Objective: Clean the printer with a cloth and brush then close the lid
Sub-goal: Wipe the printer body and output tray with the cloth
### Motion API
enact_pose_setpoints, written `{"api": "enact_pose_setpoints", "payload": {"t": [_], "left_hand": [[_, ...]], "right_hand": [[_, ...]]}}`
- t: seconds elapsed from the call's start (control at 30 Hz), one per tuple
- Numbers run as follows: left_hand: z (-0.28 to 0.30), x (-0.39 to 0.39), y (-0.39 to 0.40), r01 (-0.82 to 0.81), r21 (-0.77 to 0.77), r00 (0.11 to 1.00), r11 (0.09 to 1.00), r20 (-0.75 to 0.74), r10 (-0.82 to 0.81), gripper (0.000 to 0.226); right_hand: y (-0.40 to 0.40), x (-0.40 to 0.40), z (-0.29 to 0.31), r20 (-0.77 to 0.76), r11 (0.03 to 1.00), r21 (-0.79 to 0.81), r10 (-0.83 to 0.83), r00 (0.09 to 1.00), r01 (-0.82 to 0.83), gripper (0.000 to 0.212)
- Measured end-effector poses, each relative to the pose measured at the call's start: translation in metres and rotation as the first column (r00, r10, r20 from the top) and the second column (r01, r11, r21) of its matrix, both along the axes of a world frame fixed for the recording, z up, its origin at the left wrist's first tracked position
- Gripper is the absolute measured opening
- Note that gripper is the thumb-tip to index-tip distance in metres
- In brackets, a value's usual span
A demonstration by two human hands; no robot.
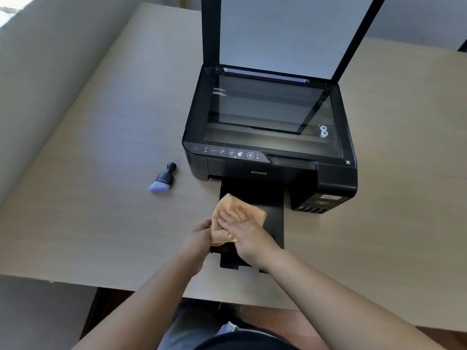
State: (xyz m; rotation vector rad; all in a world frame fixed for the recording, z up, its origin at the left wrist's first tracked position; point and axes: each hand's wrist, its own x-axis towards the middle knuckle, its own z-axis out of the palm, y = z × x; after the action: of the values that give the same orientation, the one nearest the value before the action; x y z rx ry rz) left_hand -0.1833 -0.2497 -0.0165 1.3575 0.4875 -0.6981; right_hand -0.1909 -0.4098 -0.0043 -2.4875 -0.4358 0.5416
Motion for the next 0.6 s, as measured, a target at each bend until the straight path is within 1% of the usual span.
{"api": "enact_pose_setpoints", "payload": {"t": [0.03, 0.1, 0.17, 0.2, 0.27, 0.33, 0.37, 0.43, 0.47, 0.53, 0.6], "left_hand": [[-0.001, -0.001, 0.001, -0.007, 0.012, 1.0, 1.0, 0.0, 0.007, 0.034], [-0.005, -0.003, 0.001, -0.053, 0.023, 0.999, 0.998, -0.008, 0.053, 0.028], [-0.006, -0.005, -0.001, -0.069, 0.021, 0.998, 0.997, -0.012, 0.069, 0.031], [-0.005, -0.005, -0.002, -0.066, 0.024, 0.998, 0.998, -0.01, 0.066, 0.032], [-0.006, -0.005, -0.004, -0.064, 0.032, 0.998, 0.997, -0.006, 0.064, 0.034], [-0.007, -0.006, -0.004, -0.063, 0.035, 0.998, 0.997, 0.0, 0.063, 0.035], [-0.007, -0.006, -0.004, -0.061, 0.032, 0.998, 0.998, 0.001, 0.061, 0.035], [-0.008, -0.007, -0.004, -0.061, 0.022, 0.998, 0.998, -0.007, 0.061, 0.035], [-0.007, -0.007, -0.003, -0.066, 0.016, 0.998, 0.998, -0.01, 0.066, 0.035], [-0.007, -0.008, -0.003, -0.091, -0.003, 0.996, 0.996, -0.026, 0.091, 0.034], [-0.007, -0.008, -0.003, -0.123, -0.028, 0.991, 0.992, -0.052, 0.122, 0.033]], "right_hand": [[0.008, 0.016, 0.0, -0.007, 1.0, 0.01, 0.018, 1.0, -0.018, 0.066], [0.013, 0.048, 0.0, -0.017, 0.999, -0.007, 0.034, 0.999, -0.034, 0.067], [0.007, 0.073, 0.0, 0.008, 0.999, -0.039, 0.024, 1.0, -0.024, 0.066], [0.0, 0.081, -0.001, 0.023, 0.998, -0.056, -0.006, 1.0, 0.007, 0.065], [-0.019, 0.087, -0.007, 0.057, 0.986, -0.089, -0.137, 0.989, 0.142, 0.058], [-0.042, 0.078, -0.012, 0.138, 0.948, -0.13, -0.273, 0.952, 0.291, 0.048], [-0.052, 0.069, -0.014, 0.193, 0.928, -0.143, -0.314, 0.93, 0.343, 0.048], [-0.067, 0.041, -0.013, 0.262, 0.9, -0.139, -0.368, 0.892, 0.413, 0.057], [-0.068, 0.025, -0.012, 0.245, 0.889, -0.126, -0.403, 0.882, 0.441, 0.062], [-0.058, -0.009, -0.009, 0.159, 0.889, -0.095, -0.43, 0.889, 0.447, 0.064], [-0.039, -0.029, -0.004, 0.103, 0.932, -0.062, -0.351, 0.931, 0.358, 0.061]]}}
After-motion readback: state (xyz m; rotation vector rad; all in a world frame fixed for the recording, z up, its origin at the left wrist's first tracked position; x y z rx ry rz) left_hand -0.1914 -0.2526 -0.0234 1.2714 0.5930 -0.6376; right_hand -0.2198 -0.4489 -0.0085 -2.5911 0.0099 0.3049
